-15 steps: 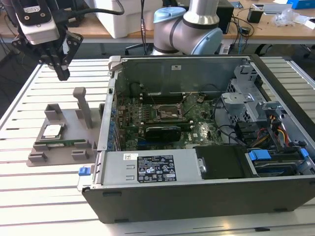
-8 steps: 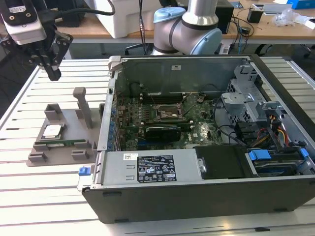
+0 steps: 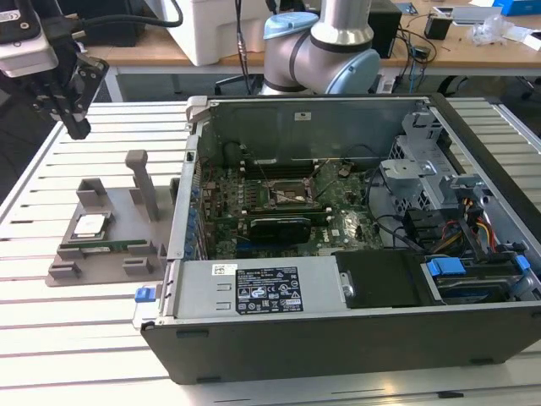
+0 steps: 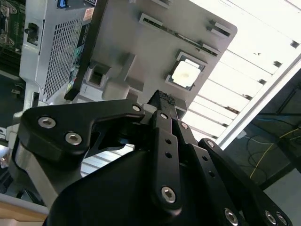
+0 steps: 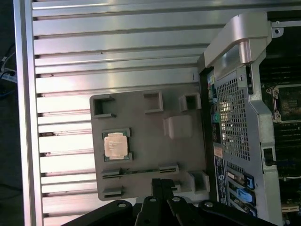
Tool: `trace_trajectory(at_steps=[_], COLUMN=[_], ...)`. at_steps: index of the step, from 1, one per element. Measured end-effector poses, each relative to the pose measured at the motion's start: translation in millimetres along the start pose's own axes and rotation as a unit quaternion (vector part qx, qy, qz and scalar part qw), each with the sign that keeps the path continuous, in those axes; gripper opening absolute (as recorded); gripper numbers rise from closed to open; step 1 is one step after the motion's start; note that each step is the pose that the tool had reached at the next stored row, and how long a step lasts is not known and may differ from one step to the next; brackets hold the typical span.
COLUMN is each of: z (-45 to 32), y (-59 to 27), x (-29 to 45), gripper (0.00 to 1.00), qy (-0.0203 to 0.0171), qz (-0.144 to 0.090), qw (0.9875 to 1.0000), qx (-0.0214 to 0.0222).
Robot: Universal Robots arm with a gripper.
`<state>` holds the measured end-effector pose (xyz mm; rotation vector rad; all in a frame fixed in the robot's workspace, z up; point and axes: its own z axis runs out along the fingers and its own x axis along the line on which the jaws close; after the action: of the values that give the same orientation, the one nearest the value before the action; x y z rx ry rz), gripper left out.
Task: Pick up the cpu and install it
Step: 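Reach for the cpu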
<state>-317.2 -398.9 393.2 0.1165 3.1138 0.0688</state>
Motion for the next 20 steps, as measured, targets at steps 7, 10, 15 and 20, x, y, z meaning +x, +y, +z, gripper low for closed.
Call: trace_trajectory(at_steps=[7,10,15,20], z=[-0.5,-0.7,-1.1,-1.5], y=[-1.4,-2.1,-3.1,-4.1], x=[18.7,28.7,41.8,55.2], gripper=[0.11,0.11,0.11,0.11], qy=[0.0,0.0,0.0,0.0], qz=[0.0,0.0,0.0,0.0], qw=[1.0,1.0,1.0,1.0], qx=[0.0,0.0,0.0,0.0])
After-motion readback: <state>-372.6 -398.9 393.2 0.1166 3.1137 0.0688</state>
